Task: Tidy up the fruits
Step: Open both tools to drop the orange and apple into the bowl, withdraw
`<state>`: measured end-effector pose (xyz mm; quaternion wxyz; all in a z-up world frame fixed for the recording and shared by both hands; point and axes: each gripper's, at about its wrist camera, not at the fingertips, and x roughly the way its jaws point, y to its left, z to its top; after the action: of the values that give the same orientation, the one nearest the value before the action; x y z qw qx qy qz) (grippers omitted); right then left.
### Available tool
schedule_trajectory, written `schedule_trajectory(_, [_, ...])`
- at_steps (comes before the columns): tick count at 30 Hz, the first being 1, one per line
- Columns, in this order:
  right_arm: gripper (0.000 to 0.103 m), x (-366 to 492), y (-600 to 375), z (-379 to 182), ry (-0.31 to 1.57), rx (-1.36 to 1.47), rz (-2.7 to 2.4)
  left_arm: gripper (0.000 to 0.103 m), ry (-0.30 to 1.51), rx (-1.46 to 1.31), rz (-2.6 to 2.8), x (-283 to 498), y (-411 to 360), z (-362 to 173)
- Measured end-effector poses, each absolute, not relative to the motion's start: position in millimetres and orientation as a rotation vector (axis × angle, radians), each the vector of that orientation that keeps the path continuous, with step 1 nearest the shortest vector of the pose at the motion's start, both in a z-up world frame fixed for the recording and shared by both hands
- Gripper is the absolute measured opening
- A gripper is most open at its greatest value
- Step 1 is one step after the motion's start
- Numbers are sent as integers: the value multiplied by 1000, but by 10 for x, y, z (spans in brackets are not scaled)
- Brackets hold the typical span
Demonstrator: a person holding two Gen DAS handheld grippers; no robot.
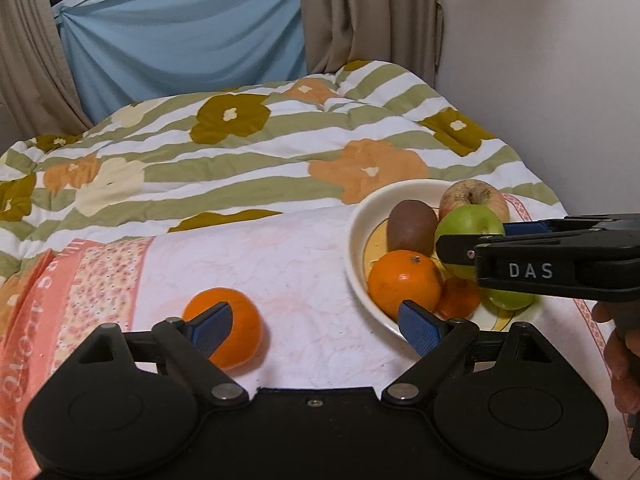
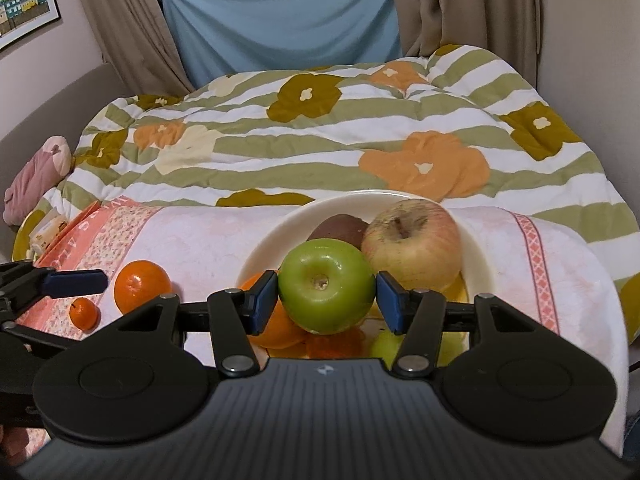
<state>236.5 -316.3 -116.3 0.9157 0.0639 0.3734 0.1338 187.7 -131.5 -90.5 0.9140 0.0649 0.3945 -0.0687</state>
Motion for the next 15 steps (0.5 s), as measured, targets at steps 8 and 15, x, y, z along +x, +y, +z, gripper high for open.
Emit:
schedule_trajectory(8, [69,2437,-3104,-1203,771,101,260,92,814,125,-114,1834,-1235,-893])
schedule_trajectory(15, [103,2303,-3139,-1080,694,82,251,92,806,123,-78,1765,-1205,-924])
